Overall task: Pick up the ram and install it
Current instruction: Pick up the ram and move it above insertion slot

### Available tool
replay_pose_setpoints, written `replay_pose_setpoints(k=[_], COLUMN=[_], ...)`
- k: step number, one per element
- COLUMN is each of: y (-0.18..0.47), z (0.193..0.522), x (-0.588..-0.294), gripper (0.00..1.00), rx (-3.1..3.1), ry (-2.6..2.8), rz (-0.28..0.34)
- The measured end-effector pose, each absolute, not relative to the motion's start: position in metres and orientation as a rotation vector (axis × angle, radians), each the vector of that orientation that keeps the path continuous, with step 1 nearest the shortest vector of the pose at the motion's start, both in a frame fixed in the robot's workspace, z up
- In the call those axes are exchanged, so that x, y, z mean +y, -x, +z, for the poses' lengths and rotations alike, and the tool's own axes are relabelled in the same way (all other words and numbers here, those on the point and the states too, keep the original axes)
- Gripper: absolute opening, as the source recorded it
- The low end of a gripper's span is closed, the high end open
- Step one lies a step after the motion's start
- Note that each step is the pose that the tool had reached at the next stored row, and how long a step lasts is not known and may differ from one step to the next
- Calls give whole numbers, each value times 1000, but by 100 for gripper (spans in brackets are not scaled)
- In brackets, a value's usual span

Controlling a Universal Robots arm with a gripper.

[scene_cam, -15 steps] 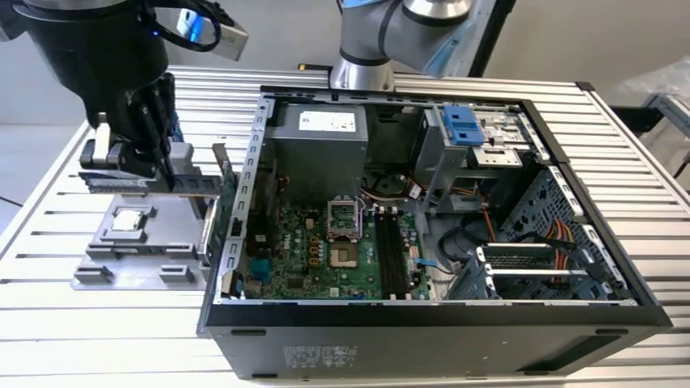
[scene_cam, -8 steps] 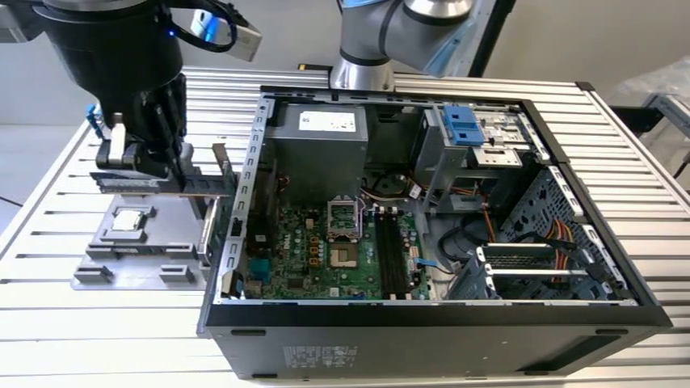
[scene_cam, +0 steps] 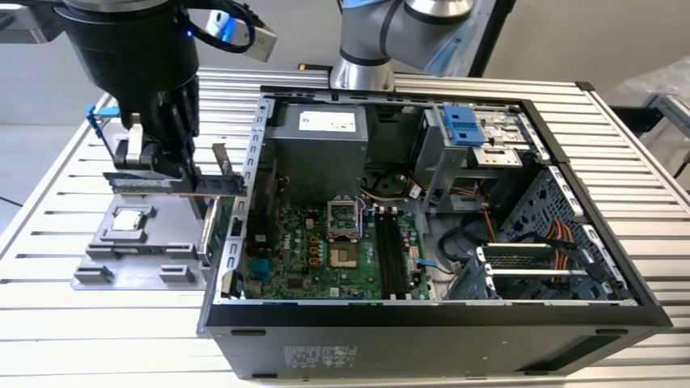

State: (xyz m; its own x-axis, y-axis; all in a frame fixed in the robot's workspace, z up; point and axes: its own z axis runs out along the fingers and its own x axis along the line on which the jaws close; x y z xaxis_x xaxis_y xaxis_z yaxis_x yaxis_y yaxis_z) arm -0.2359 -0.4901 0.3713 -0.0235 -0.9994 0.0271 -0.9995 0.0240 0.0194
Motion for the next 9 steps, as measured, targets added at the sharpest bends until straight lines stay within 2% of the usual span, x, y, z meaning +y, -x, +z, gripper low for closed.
replay_pose_setpoints(k=[9], y=[219], z=[371], x=[-490], gripper=[0], rx=[-2224], ry=[-2172], rz=[8])
